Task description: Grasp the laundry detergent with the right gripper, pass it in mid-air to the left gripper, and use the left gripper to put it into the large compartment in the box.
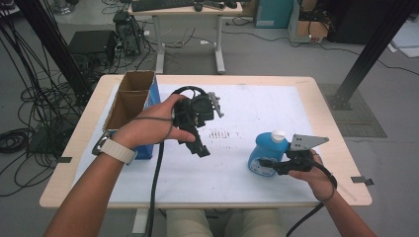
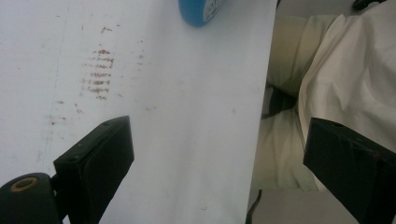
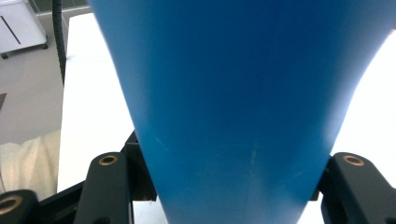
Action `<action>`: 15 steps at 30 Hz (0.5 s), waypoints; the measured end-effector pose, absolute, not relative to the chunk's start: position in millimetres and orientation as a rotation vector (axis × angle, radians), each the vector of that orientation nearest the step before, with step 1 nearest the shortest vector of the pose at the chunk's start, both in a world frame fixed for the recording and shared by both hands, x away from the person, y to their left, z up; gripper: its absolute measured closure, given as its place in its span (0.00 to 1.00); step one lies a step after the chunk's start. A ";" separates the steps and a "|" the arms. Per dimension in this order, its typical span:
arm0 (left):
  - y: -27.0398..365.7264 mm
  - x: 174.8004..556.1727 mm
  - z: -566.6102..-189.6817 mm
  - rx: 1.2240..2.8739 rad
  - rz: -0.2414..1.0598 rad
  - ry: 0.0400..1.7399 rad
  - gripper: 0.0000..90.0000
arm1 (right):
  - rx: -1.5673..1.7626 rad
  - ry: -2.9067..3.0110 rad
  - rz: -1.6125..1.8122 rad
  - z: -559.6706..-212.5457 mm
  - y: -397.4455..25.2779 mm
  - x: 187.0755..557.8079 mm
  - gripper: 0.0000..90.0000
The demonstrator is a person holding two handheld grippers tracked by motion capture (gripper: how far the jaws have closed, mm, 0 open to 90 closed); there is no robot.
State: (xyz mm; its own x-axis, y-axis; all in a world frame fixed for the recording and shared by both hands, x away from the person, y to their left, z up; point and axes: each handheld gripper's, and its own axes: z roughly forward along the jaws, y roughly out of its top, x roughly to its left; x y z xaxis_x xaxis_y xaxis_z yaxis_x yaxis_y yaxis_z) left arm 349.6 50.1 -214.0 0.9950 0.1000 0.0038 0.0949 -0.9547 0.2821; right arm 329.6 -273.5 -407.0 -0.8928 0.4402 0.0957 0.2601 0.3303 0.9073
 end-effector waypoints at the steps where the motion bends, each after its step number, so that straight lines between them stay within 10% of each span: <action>1: 50.1 349.6 -214.0 2.852 0.026 0.142 0.10 | 0.644 2.421 1.602 -407.0 -273.5 329.6 0.46; 15: 50.7 349.7 -214.2 2.849 0.026 0.147 0.10 | 0.635 2.402 1.606 -407.8 -273.2 328.8 0.47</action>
State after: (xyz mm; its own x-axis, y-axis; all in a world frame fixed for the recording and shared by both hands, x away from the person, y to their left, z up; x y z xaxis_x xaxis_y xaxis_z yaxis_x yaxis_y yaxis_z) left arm 349.7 50.7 -214.2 0.9947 0.1031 0.0031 0.0979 -0.9535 0.2851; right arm 328.8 -273.2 -407.8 -0.8919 0.4445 0.0831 0.2466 0.3241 0.9133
